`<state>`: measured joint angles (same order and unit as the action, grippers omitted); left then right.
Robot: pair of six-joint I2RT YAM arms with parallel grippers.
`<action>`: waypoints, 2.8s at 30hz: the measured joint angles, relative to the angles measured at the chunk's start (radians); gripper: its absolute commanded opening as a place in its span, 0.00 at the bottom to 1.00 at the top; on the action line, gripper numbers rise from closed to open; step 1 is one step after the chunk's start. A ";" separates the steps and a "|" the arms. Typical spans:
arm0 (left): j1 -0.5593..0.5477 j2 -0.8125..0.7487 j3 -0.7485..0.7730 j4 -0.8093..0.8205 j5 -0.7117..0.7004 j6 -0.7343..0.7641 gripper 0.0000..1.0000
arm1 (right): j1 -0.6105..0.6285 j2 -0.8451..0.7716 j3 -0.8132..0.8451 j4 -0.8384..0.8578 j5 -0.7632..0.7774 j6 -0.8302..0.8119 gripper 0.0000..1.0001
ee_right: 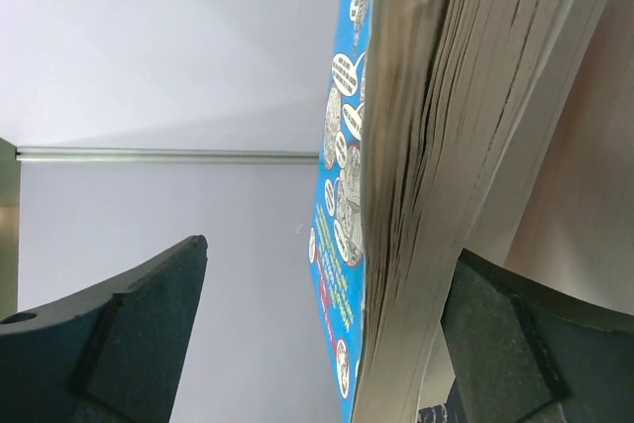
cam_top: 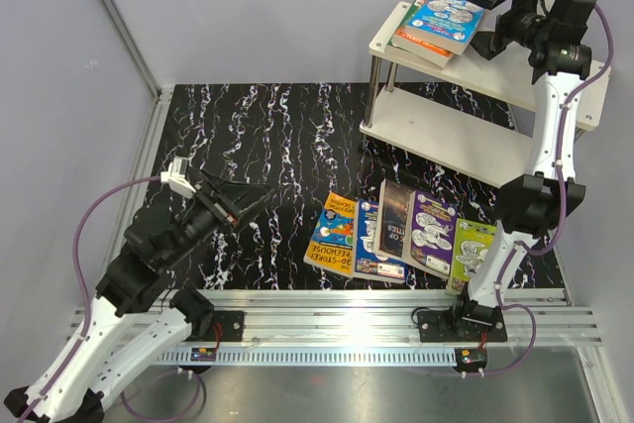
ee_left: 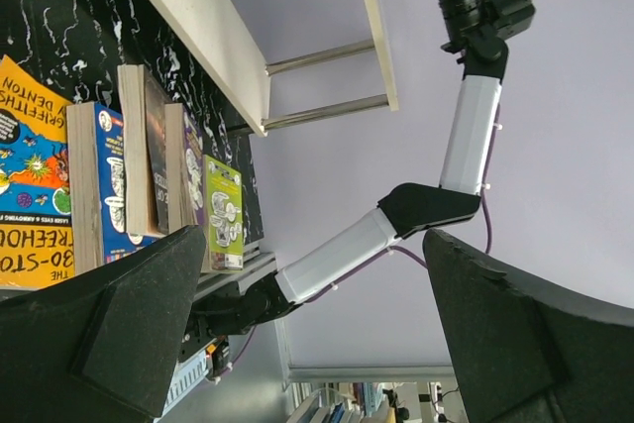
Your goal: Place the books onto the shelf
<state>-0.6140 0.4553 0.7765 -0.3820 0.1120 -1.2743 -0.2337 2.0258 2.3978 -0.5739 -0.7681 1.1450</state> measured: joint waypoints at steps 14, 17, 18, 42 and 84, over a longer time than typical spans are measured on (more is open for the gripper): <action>0.000 0.042 0.008 -0.018 0.004 0.022 0.99 | -0.003 -0.040 -0.003 -0.182 0.010 -0.181 1.00; 0.000 0.042 0.008 -0.022 0.004 0.026 0.99 | -0.003 -0.027 -0.005 -0.273 0.015 -0.226 1.00; 0.000 0.043 0.008 -0.022 0.004 0.026 0.99 | -0.003 -0.022 -0.005 -0.290 0.011 -0.229 1.00; 0.000 0.065 0.016 -0.043 0.013 0.044 0.99 | -0.109 -0.133 -0.096 -0.353 0.017 -0.328 0.92; 0.000 0.115 0.049 -0.035 0.027 0.080 0.99 | -0.098 -0.084 -0.171 -0.018 0.007 -0.025 0.12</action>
<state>-0.6136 0.5705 0.8253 -0.4171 0.1387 -1.1946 -0.3317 1.9419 2.2265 -0.5915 -0.7612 1.1198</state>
